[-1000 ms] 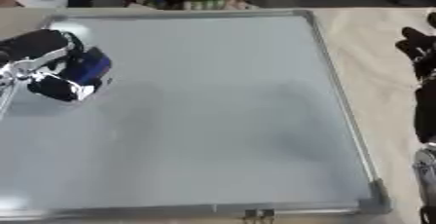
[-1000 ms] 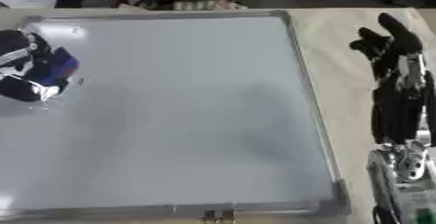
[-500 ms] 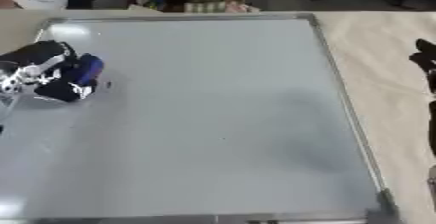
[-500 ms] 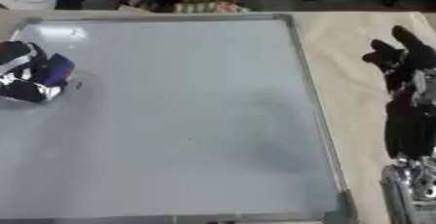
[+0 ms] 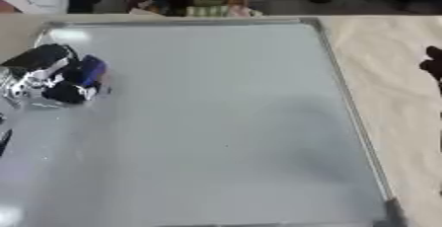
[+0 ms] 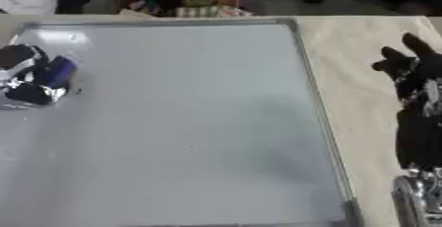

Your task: Wipe the whiteboard clean with a brush.

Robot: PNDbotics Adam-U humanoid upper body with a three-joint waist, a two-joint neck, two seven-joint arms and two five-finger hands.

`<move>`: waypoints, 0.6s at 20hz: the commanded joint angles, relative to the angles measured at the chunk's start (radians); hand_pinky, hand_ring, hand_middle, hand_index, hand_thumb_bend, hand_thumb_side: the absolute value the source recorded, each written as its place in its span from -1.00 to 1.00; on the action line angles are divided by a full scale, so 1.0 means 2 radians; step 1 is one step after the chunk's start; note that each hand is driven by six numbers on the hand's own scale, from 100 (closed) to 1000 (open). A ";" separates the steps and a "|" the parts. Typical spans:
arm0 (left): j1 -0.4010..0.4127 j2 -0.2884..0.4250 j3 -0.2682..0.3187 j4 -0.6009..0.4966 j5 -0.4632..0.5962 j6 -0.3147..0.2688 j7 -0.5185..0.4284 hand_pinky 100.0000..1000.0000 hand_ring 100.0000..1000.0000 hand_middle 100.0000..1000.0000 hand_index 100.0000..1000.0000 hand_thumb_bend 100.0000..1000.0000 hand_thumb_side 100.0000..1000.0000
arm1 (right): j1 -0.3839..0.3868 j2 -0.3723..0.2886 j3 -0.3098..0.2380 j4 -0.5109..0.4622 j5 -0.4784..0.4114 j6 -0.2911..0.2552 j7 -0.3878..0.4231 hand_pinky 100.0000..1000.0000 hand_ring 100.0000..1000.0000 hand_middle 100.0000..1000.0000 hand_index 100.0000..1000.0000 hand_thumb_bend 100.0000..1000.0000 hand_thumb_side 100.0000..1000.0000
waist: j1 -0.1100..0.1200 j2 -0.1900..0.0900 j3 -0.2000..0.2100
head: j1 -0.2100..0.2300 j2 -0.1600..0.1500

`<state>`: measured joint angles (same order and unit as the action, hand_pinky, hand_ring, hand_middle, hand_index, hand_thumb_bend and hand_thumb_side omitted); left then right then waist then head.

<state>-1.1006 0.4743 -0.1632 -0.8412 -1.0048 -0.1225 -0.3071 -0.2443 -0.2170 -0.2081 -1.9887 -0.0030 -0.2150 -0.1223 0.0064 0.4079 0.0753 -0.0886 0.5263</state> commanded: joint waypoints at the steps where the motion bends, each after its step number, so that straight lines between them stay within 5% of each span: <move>1: -0.007 0.002 0.002 0.004 -0.013 -0.001 0.001 -0.32 -0.04 -0.46 -0.67 -0.74 -0.30 | -0.003 -0.007 -0.001 -0.006 0.001 -0.001 -0.001 0.78 0.73 0.03 0.79 -0.92 1.00 | 0.000 -0.008 -0.002 | 0.002 -0.005; 12: -0.009 -0.004 0.001 0.011 -0.015 -0.017 -0.032 -0.20 -0.01 -0.43 -0.28 -0.69 0.02 | -0.002 -0.007 -0.002 -0.006 0.003 0.002 -0.005 0.78 0.73 0.02 0.79 -0.92 1.00 | 0.001 -0.010 -0.003 | 0.000 0.004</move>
<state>-1.1123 0.4690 -0.1574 -0.8230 -1.0365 -0.1507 -0.3532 -0.2452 -0.2170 -0.2082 -1.9887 -0.0024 -0.2123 -0.1295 0.0097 0.4077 0.0693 -0.0863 0.5298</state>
